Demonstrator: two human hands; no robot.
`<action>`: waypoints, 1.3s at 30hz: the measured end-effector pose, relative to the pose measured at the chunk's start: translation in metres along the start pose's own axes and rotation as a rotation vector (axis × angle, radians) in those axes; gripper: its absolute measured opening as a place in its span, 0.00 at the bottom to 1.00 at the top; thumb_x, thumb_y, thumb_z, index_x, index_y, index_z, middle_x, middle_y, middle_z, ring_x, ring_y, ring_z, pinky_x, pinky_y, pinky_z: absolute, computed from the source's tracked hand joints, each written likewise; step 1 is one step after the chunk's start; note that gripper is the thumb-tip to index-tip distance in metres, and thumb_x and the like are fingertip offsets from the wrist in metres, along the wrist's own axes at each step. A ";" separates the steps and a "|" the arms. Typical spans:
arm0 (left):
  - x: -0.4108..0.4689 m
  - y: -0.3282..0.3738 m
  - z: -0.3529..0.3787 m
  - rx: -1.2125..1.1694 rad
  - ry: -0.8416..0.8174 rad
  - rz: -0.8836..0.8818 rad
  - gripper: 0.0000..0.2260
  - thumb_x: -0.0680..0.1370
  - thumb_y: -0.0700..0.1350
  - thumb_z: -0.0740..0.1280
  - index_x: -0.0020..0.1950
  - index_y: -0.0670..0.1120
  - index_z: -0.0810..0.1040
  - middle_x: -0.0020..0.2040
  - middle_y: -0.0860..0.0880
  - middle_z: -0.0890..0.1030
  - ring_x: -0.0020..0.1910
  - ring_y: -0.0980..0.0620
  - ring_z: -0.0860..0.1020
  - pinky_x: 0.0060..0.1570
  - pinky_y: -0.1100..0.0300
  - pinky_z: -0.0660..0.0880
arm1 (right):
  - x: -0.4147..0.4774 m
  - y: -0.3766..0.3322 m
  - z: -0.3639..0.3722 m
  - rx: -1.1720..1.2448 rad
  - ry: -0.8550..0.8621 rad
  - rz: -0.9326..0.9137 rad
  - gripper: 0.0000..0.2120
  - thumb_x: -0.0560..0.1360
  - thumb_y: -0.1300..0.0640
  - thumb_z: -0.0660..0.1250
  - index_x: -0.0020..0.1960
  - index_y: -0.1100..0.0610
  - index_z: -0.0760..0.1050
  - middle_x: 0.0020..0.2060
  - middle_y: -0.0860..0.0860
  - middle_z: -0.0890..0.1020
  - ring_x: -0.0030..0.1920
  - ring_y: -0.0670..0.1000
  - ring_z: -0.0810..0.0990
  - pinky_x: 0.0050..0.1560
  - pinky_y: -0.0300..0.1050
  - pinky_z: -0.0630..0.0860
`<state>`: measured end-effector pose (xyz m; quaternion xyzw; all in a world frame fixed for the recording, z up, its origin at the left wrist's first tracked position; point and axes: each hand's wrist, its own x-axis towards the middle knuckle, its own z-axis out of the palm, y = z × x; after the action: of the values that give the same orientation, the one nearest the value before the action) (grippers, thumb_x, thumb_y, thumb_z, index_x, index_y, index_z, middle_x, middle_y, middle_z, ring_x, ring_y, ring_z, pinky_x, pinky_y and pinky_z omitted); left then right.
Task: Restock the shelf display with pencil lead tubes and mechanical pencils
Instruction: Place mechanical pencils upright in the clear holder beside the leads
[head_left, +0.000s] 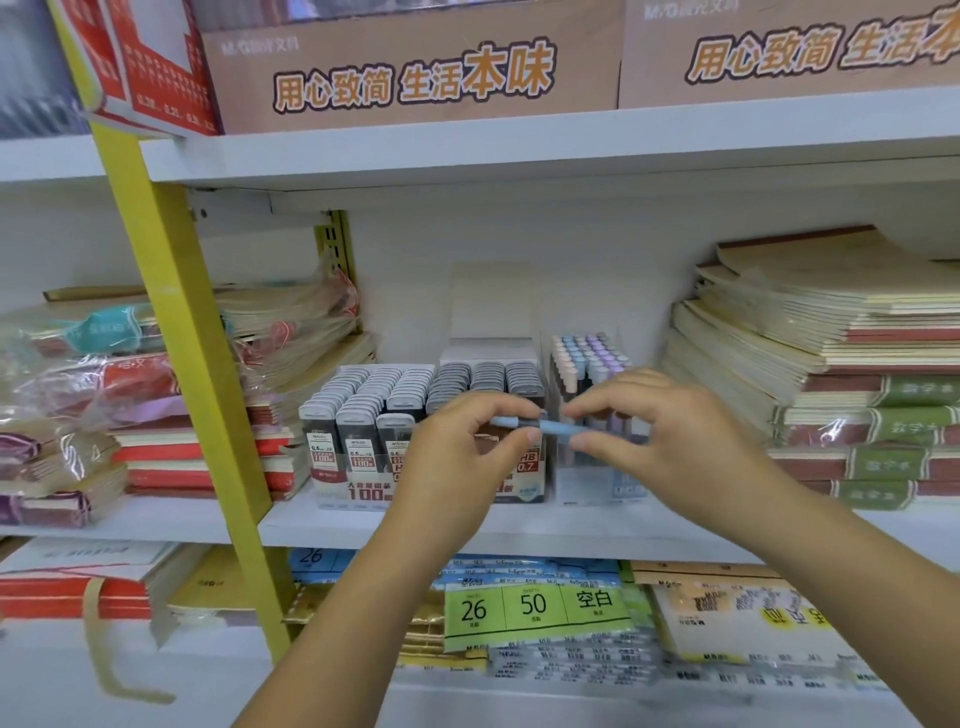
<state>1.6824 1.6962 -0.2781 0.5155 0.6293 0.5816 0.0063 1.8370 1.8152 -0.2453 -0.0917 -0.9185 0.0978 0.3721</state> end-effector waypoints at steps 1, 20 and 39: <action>0.001 0.003 0.001 0.046 -0.017 0.032 0.15 0.76 0.41 0.74 0.46 0.63 0.80 0.46 0.58 0.82 0.42 0.60 0.81 0.43 0.68 0.78 | 0.001 -0.003 0.003 -0.026 -0.015 -0.035 0.09 0.72 0.56 0.74 0.53 0.50 0.83 0.42 0.37 0.79 0.44 0.40 0.75 0.49 0.31 0.71; 0.016 -0.035 0.005 0.862 0.048 0.289 0.14 0.79 0.49 0.70 0.64 0.53 0.81 0.66 0.50 0.81 0.67 0.47 0.77 0.68 0.43 0.67 | 0.031 0.033 0.004 -0.094 0.219 0.077 0.16 0.74 0.54 0.69 0.61 0.48 0.73 0.47 0.45 0.73 0.47 0.45 0.76 0.45 0.36 0.71; 0.040 -0.031 0.019 1.001 0.157 0.165 0.13 0.79 0.53 0.68 0.62 0.54 0.83 0.61 0.51 0.82 0.60 0.45 0.77 0.57 0.47 0.69 | 0.035 0.051 0.024 -0.338 0.156 0.087 0.10 0.74 0.52 0.70 0.55 0.53 0.80 0.53 0.47 0.74 0.57 0.48 0.63 0.56 0.45 0.63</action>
<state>1.6555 1.7432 -0.2834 0.4579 0.7866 0.2445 -0.3344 1.8009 1.8697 -0.2514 -0.2000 -0.8854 -0.0492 0.4168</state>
